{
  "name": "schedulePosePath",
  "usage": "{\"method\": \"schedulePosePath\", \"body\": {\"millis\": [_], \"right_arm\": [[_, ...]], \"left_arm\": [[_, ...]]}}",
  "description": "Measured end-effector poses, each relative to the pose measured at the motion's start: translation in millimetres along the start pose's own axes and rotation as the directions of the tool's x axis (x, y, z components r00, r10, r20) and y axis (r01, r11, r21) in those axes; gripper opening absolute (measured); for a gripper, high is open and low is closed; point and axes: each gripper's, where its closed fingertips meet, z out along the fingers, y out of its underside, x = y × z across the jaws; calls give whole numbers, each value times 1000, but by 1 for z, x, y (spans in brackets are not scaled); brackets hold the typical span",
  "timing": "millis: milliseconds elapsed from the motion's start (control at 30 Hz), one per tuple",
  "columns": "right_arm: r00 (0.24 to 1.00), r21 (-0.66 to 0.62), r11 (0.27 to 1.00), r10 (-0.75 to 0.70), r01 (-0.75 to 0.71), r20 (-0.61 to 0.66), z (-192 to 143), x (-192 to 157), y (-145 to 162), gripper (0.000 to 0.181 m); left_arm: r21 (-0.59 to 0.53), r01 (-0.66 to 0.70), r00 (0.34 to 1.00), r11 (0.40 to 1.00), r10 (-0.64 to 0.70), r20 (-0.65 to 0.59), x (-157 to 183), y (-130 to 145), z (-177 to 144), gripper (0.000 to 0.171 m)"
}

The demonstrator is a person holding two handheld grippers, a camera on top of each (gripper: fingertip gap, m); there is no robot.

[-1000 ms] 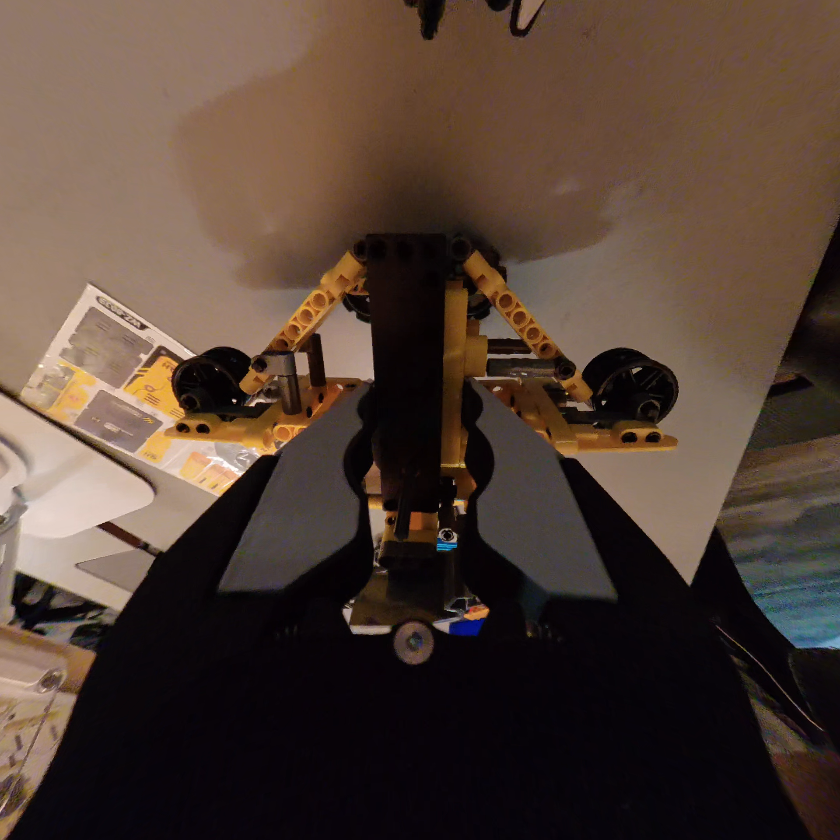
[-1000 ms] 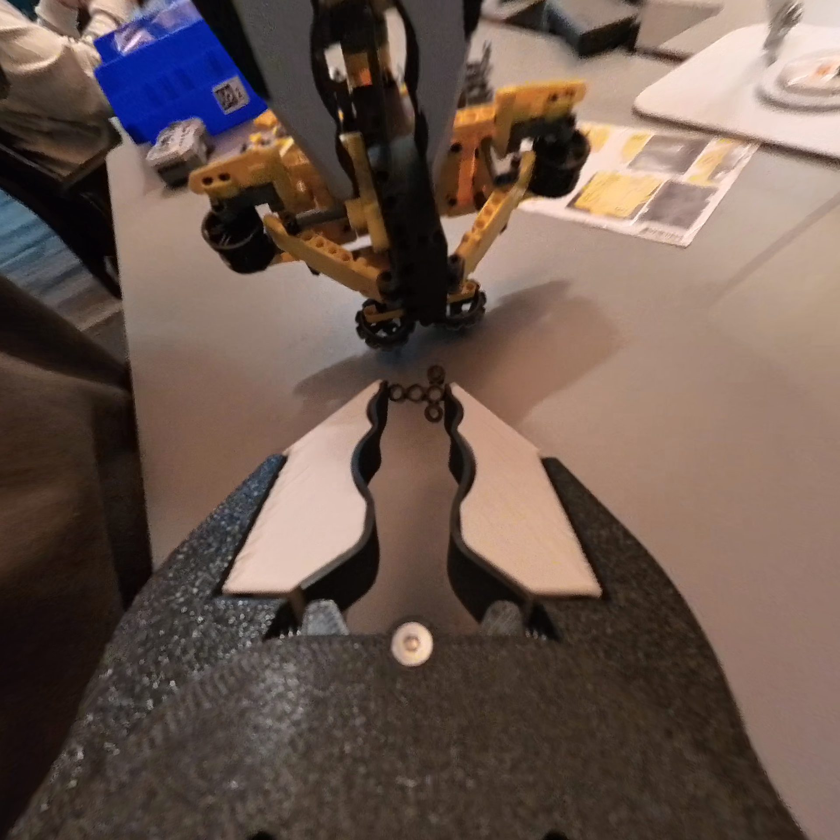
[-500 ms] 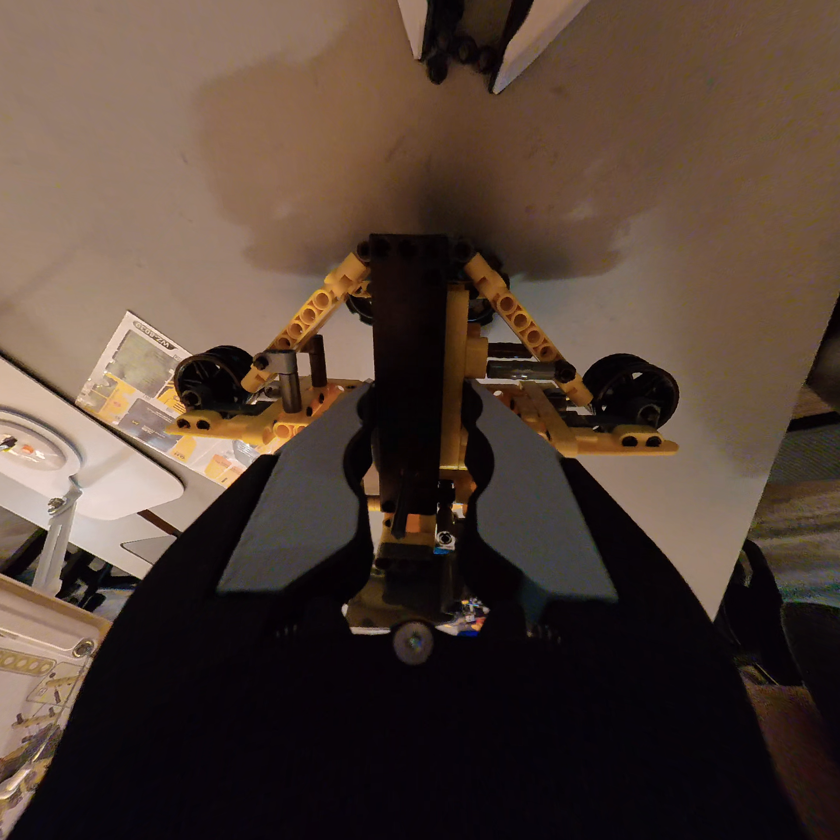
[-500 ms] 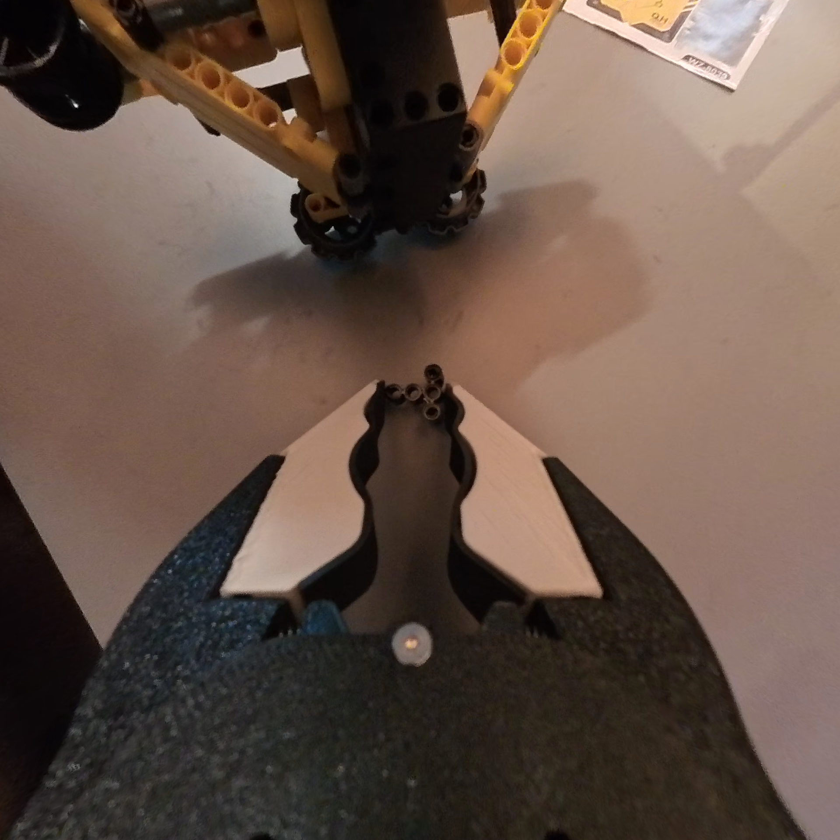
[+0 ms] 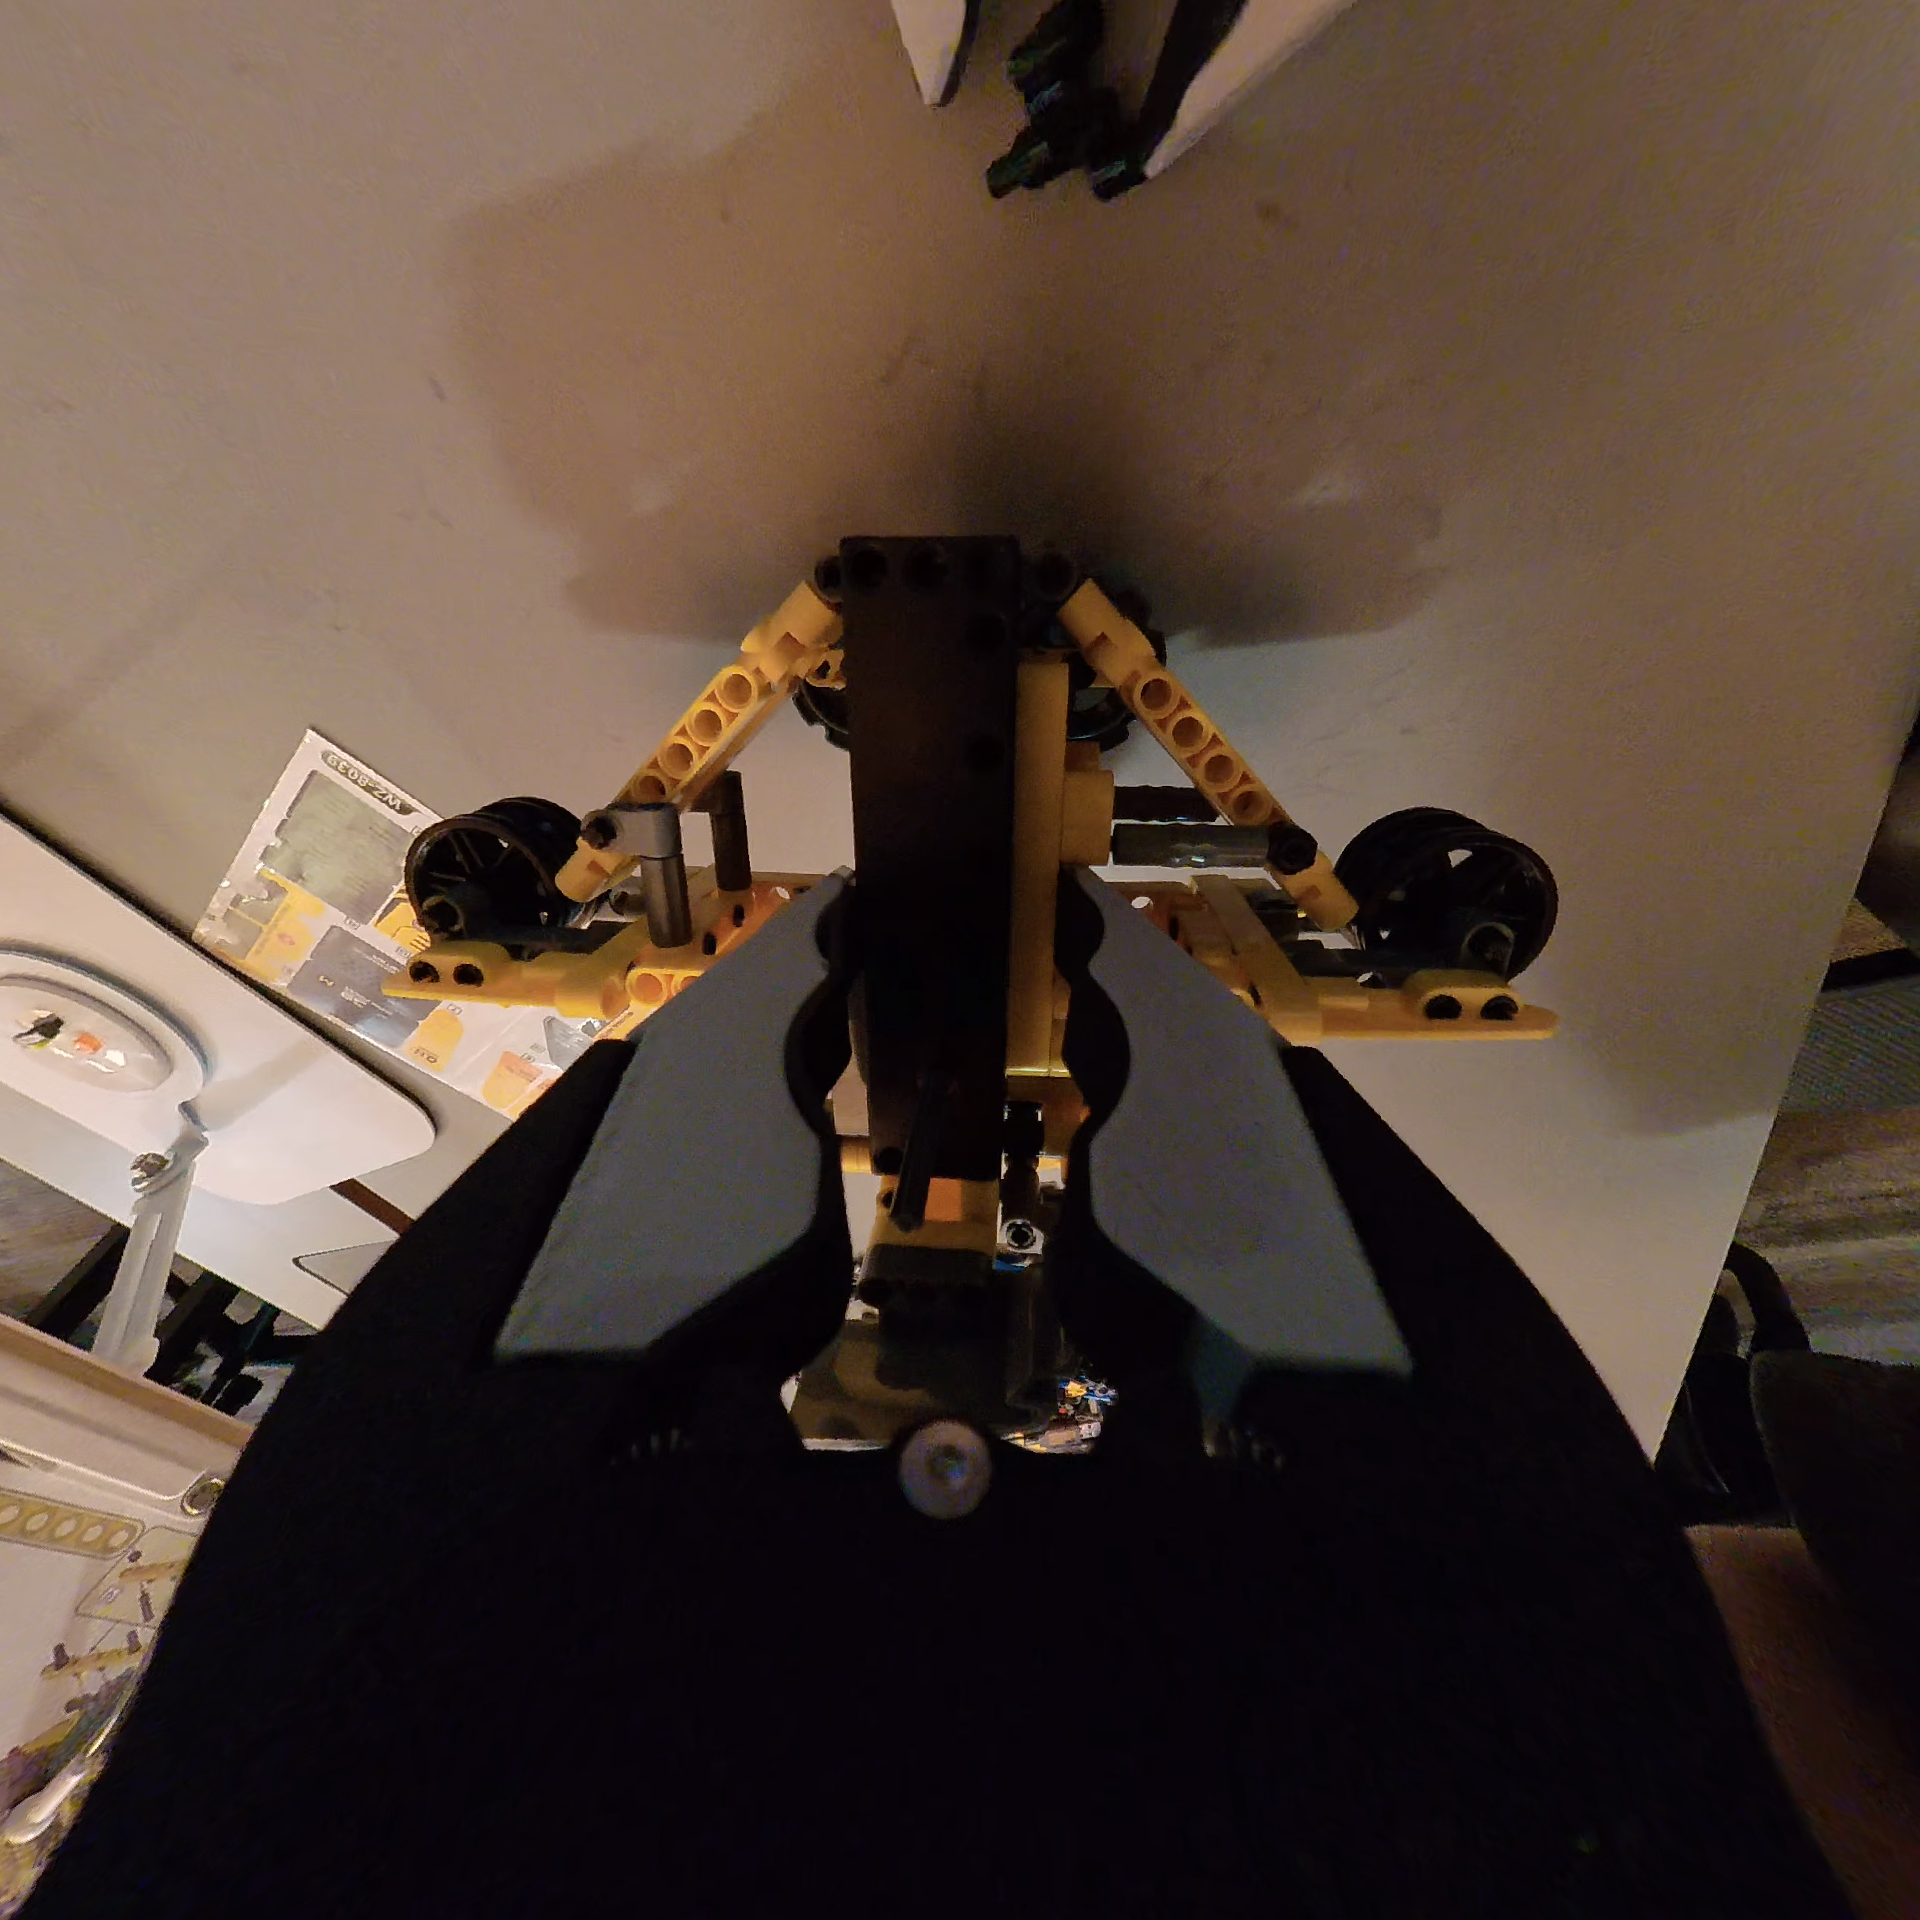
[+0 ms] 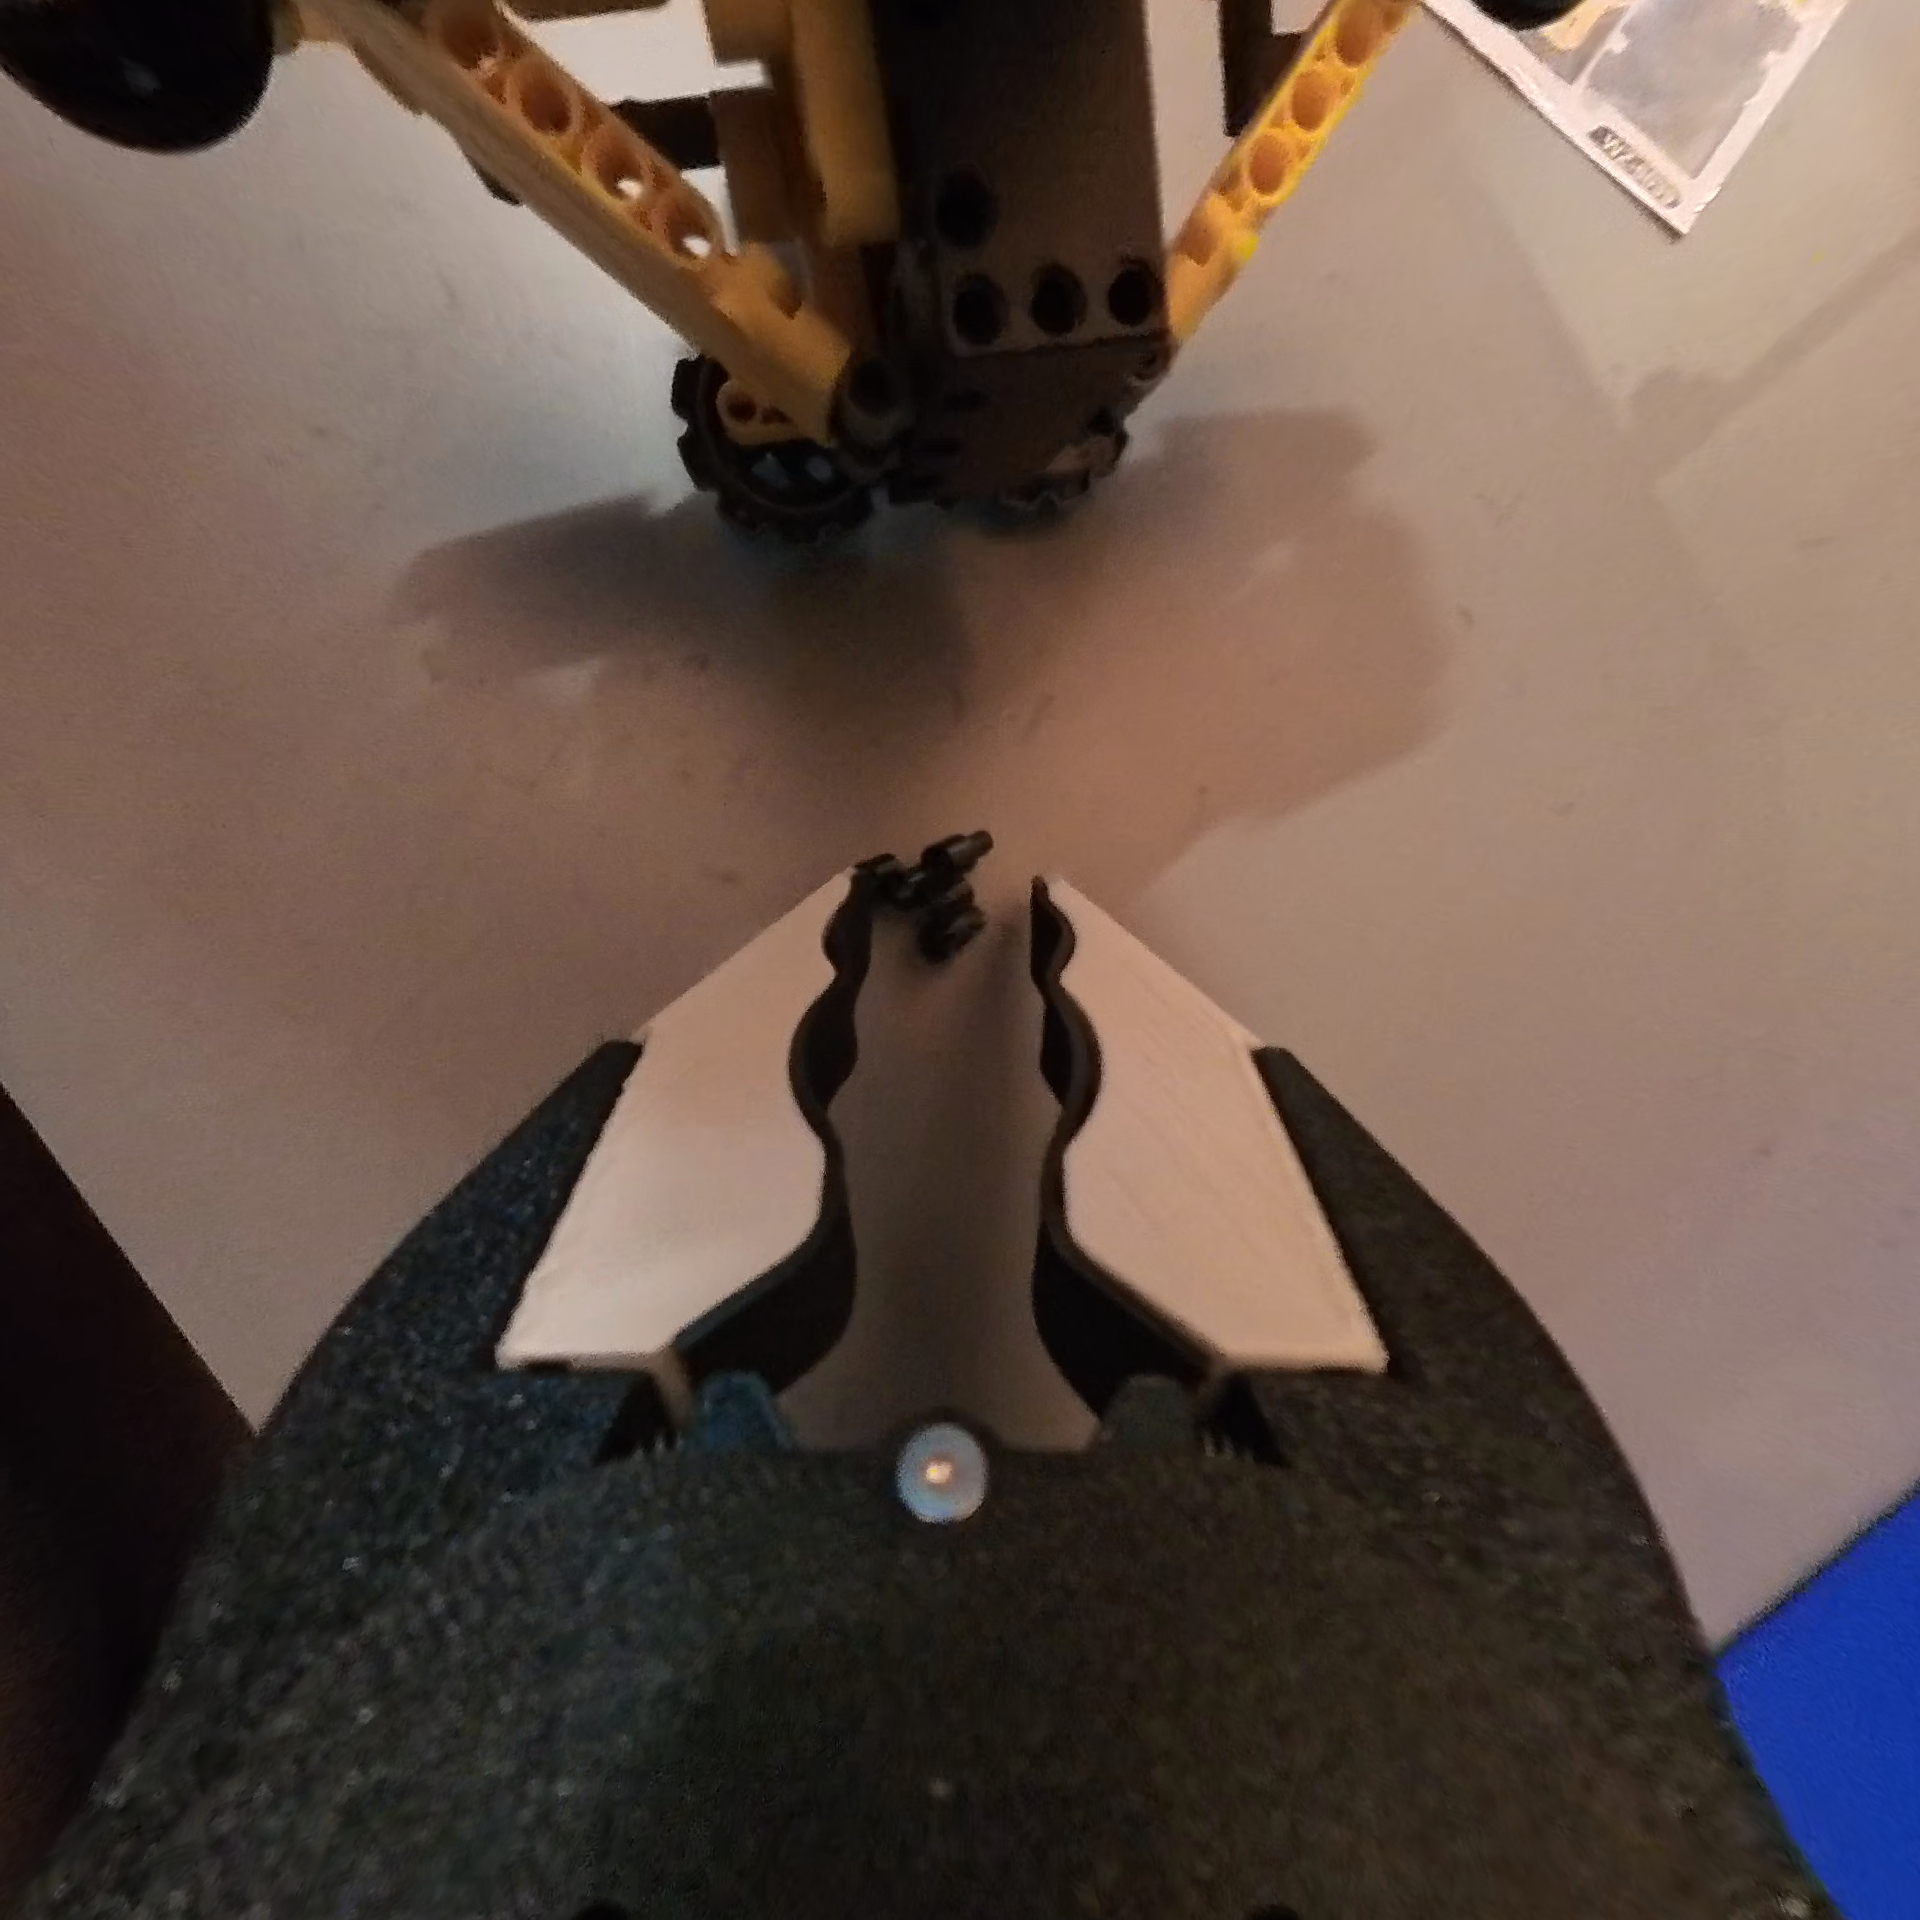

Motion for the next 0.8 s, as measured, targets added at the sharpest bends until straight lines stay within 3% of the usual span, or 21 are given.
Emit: {"method": "schedulePosePath", "body": {"millis": [400,800], "right_arm": [[993,8,999,-35,36,-116,-12,1,3,29],[988,171,974,151,-146,-15,-15,-12,7,23]], "left_arm": [[1,6,1000,1000,-6,8,0,0,0,35],[-30,24,999,999,-23,32,-2,2,2,41]]}}
